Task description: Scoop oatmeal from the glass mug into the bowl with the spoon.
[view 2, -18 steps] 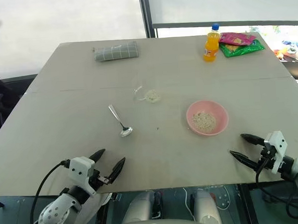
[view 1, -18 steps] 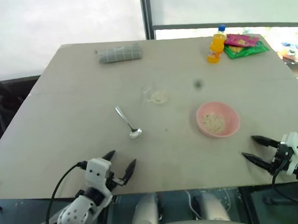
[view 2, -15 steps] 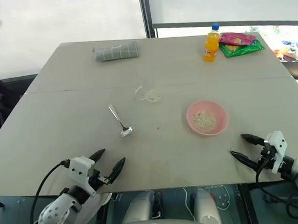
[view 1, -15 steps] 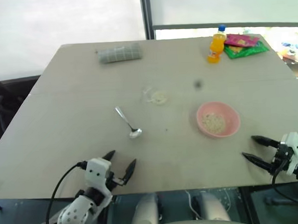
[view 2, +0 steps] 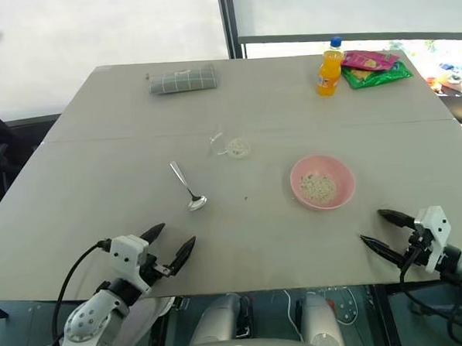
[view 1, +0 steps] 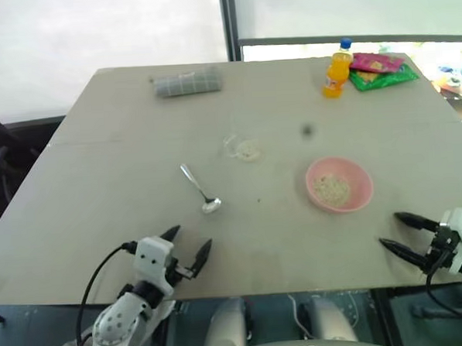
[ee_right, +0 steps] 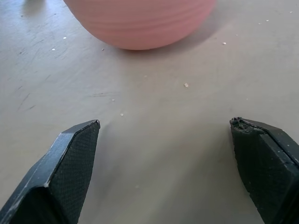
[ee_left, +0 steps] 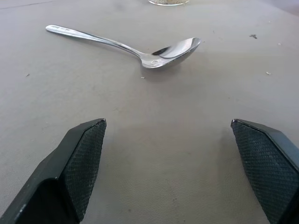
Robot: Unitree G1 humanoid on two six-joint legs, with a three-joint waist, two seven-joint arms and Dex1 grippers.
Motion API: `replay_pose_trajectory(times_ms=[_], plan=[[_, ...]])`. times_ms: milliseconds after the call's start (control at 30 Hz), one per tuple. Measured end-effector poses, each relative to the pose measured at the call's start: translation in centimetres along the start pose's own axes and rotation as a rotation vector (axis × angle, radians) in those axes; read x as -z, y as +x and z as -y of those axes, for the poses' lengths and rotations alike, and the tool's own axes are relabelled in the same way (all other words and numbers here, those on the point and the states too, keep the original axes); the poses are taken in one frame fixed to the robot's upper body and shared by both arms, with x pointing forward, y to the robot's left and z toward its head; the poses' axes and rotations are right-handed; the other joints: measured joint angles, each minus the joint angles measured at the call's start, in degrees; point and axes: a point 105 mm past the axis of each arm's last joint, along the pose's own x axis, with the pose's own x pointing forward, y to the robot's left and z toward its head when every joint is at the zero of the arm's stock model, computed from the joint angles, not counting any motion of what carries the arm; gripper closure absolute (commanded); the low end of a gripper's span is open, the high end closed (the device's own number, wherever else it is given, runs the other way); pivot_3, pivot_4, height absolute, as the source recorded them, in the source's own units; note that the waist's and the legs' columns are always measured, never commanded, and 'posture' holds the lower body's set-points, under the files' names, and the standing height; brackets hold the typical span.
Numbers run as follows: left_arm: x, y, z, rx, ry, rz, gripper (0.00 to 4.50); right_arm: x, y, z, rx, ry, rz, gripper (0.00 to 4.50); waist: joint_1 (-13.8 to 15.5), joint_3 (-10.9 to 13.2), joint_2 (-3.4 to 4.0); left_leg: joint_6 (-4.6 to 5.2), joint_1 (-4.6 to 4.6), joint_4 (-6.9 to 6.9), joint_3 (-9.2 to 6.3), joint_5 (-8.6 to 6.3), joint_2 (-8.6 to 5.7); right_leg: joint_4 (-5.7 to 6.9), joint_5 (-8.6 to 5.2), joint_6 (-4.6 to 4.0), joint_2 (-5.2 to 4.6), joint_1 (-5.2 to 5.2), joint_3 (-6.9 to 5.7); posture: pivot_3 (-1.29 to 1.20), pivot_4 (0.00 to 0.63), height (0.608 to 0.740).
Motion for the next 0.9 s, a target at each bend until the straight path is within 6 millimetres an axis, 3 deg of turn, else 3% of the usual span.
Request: replay_pose_trajectory(times_ms=[400,533,633,733,900], plan=[[-0.4,0.7,-0.5,-0.066,-0.061,0.005,0.05,-0.3,0.2,0.5,0.011,-0.002,0.010,0.00,0.04,0.00,0.01,0.05,-0.01,0.01,-0.02,0.03,-0.02,0.01,0.00,0.01,0.01,0.00,-0.01,0.00,0.150,0.740],[-1.3,1.1,-0.7,-0.116,-0.127,0.009,0.05,-1.0,-1.0,0.0,-0.019,0.008,-0.006,0.00,0.06,0.09,0.01,0.15,-0.08,0.00,-0.01,0.09,-0.02,0.00,0.01,-0.01,0.01,-0.01,0.01,0.00,0.150,0.740],[-2.1,1.6,-1.2,-0.152,-0.135,0.002,0.05,-2.7,-2.0,-0.1,-0.042,-0.021,0.002,0.00,-0.01,0.28,-0.26,0.15,-0.08,0.00,-0.03,0.09,-0.02,0.00,0.01,0.00,0.06,0.01,0.01,0.00,0.150,0.740],[-3.9,2.3,-1.9,-0.175,-0.107,0.013,0.05,-5.9,-3.2,-1.2,-0.110,-0.055,0.019,0.00,-0.02,0.49,-0.56,0.15,-0.08,0.01,-0.08,0.09,0.01,0.00,0.01,-0.01,0.11,0.03,-0.01,0.00,0.150,0.740],[-7.4,3.8,-2.7,-0.210,-0.080,0.051,0.05,-11.2,-2.2,-4.3,-0.265,-0.130,0.055,0.00,-0.03,0.62,-0.78,0.15,-0.06,0.01,-0.10,0.09,0.00,0.01,0.02,-0.01,0.12,0.07,-0.01,0.00,0.150,0.740]])
